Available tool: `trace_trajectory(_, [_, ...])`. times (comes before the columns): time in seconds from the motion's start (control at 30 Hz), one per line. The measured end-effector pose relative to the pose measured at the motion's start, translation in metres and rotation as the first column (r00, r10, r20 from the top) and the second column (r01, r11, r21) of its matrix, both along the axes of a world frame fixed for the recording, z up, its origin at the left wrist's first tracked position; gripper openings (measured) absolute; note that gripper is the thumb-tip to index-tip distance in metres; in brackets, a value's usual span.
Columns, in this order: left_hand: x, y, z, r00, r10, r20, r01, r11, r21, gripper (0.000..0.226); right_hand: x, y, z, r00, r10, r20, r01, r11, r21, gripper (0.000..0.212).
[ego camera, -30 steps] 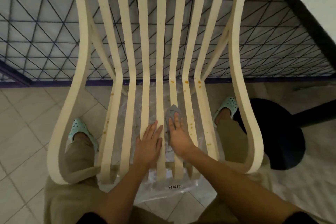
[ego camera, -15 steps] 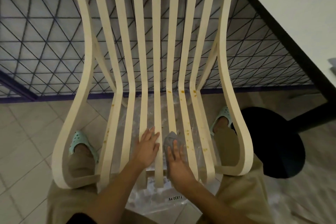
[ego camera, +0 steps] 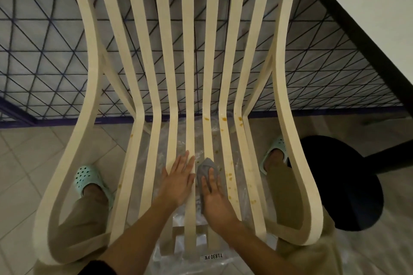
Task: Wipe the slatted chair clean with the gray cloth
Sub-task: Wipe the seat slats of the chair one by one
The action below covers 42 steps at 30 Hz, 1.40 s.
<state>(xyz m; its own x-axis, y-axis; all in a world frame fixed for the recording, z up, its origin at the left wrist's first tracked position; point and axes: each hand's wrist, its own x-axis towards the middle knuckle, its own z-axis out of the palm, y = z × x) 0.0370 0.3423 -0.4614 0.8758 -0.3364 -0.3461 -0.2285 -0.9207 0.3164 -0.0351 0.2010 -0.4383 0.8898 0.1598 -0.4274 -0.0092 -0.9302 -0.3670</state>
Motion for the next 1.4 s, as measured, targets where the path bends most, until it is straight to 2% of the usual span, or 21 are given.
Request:
trace_trajectory(0.13, [-0.006, -0.005, -0.008, 0.993, 0.016, 0.118, -0.023, 0.998, 0.056, 0.065, 0.033, -0.002, -0.004, 1.0, -0.022, -0.004, 0.022, 0.999, 0.032, 0.081])
trace_trajectory(0.37, [-0.006, -0.004, -0.019, 0.992, 0.039, 0.12, -0.042, 0.999, 0.022, 0.056, 0.098, -0.009, -0.015, 1.0, -0.021, 0.009, 0.021, 1.0, 0.016, 0.078])
trace_trajectory(0.57, [-0.003, -0.003, -0.014, 0.994, 0.034, 0.105, -0.036, 0.999, 0.012, 0.058, 0.157, -0.013, -0.023, 0.998, -0.063, 0.03, 0.063, 0.998, -0.017, 0.085])
trace_trajectory(0.77, [0.001, -0.002, -0.008, 1.0, 0.004, 0.026, -0.006, 0.999, 0.052, 0.057, 0.208, -0.012, -0.027, 0.998, -0.057, 0.036, 0.061, 0.991, -0.122, 0.081])
trace_trajectory(0.93, [0.001, -0.005, -0.004, 0.998, 0.048, 0.031, -0.049, 0.999, 0.022, 0.057, 0.204, -0.011, -0.03, 0.998, -0.05, 0.032, 0.054, 0.986, -0.155, 0.081])
trace_trajectory(1.03, [-0.003, -0.005, -0.004, 0.999, -0.002, 0.032, 0.001, 1.0, 0.006, 0.061, 0.192, -0.012, -0.026, 0.999, -0.043, 0.022, 0.046, 0.99, -0.137, 0.078])
trace_trajectory(1.13, [-0.004, -0.004, -0.004, 0.999, 0.018, 0.051, -0.017, 1.0, -0.016, 0.067, 0.173, -0.01, -0.021, 0.999, -0.047, -0.004, 0.046, 0.992, -0.12, 0.077])
trace_trajectory(1.2, [-0.003, -0.004, -0.006, 1.0, 0.011, 0.026, -0.011, 1.0, 0.005, 0.068, 0.158, -0.009, -0.016, 0.999, -0.039, -0.023, 0.036, 0.992, -0.119, 0.079])
trace_trajectory(1.4, [0.0, -0.003, -0.003, 0.999, 0.028, -0.04, -0.03, 0.998, -0.057, 0.078, 0.101, -0.003, -0.004, 0.997, -0.03, -0.076, 0.023, 0.994, -0.102, 0.079])
